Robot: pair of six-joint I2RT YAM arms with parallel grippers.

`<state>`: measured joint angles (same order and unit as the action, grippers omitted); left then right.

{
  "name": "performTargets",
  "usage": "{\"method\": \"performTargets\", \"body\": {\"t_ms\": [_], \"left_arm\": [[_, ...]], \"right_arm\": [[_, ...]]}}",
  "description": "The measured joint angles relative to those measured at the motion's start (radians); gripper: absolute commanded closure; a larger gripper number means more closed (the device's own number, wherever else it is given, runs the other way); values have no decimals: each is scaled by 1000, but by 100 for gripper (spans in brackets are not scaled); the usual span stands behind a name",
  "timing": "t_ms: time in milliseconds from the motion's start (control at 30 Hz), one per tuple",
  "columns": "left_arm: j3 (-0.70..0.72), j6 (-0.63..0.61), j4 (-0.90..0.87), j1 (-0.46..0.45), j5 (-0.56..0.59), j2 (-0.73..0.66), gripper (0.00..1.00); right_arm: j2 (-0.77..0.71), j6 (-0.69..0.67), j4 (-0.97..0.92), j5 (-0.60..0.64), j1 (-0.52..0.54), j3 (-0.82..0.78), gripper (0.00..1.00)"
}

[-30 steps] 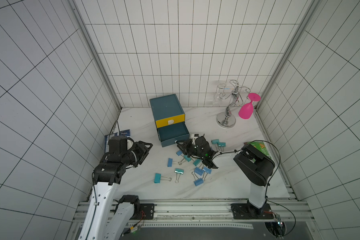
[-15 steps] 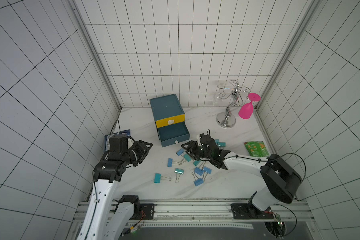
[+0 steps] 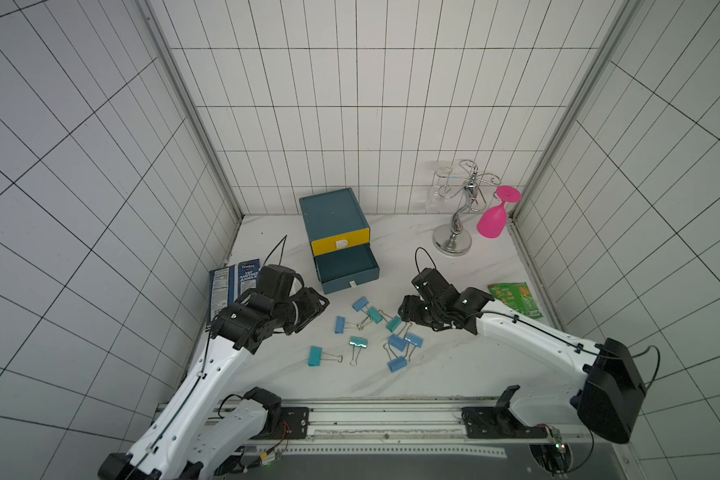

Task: Put the binder clips in the drawer according to color
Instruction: Pick up the binder clip at the center of the board.

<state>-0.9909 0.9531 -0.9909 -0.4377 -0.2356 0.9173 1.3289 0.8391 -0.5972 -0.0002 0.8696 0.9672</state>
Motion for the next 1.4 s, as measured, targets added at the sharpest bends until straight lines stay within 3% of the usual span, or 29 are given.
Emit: {"method": "performTargets", "body": {"t_ms": [133, 300, 567, 933, 1400], "left_arm": [[19, 32, 21, -118, 59, -4, 44], [85, 63, 29, -185, 91, -37, 44], [138, 107, 2, -191, 130, -161, 43], [138, 110, -22, -191, 154, -180, 43], [125, 105, -26, -191, 188, -190, 42]], "right_arm": [[-45, -29, -63, 24, -42, -31, 31], [-49, -71, -95, -2, -146, -55, 30], [104, -183, -80, -115, -275, -42, 30], [271, -299, 31, -247, -313, 21, 35], [409, -380, 54, -259, -347, 116, 35]]}}
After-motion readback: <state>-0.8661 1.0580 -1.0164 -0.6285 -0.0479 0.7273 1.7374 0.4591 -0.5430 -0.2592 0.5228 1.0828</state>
